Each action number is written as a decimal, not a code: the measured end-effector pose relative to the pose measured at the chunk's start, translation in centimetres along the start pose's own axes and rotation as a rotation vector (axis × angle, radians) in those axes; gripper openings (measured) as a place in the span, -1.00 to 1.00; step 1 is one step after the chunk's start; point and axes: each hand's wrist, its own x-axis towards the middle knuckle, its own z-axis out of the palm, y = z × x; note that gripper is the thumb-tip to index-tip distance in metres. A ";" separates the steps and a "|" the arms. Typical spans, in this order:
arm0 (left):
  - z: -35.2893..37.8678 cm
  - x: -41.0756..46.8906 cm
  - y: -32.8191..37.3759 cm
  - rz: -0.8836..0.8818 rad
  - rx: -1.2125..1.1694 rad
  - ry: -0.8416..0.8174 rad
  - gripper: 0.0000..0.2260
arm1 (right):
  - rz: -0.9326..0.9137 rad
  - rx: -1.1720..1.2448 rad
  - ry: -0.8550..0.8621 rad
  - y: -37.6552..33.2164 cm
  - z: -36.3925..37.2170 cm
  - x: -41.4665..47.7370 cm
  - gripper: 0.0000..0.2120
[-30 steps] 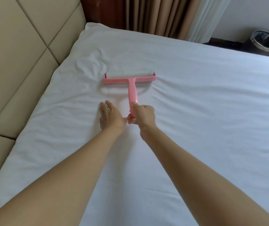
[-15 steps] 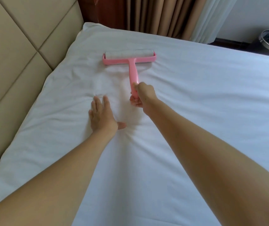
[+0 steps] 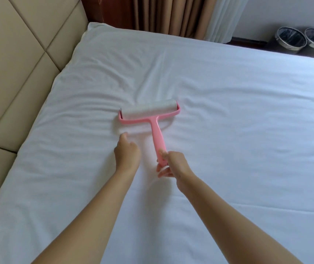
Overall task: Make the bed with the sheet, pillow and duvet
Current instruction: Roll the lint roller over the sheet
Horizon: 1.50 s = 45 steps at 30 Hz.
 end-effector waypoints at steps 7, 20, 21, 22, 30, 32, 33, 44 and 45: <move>0.5 -8.6 -5.1 -0.116 -0.101 -0.159 -0.69 | 0.088 -0.023 -0.016 7.1 -1.3 -7.5 -0.72; 1.1 -24.9 -11.5 -0.178 -0.172 -0.375 -0.77 | 0.185 -0.049 -0.045 19.4 -3.6 -19.4 -0.73; 1.1 -25.7 -11.9 -0.188 -0.178 -0.385 -0.80 | 0.187 -0.044 -0.046 20.2 -3.7 -20.2 -0.73; 1.1 -26.5 -12.3 -0.199 -0.186 -0.398 -0.84 | 0.186 -0.038 -0.048 20.9 -3.8 -20.9 -0.73; 1.6 -31.3 -14.2 -0.284 -0.221 -0.441 -0.85 | 0.192 -0.026 -0.087 25.4 -4.9 -25.6 -0.74; 1.5 -32.3 -14.3 -0.296 -0.214 -0.472 -0.82 | 0.151 -0.012 -0.101 26.1 -5.0 -26.5 -0.74; 1.4 -32.7 -14.4 -0.296 -0.203 -0.484 -0.80 | 0.119 -0.002 -0.104 26.4 -4.9 -27.0 -0.76; -3.2 -33.9 -14.2 -0.217 -0.203 -0.344 -0.78 | -0.126 -0.007 -0.157 24.8 -1.7 -30.1 -0.77; -3.9 -33.9 -14.3 -0.216 -0.212 -0.317 -0.79 | -0.133 -0.015 -0.176 24.4 -1.1 -30.2 -0.77</move>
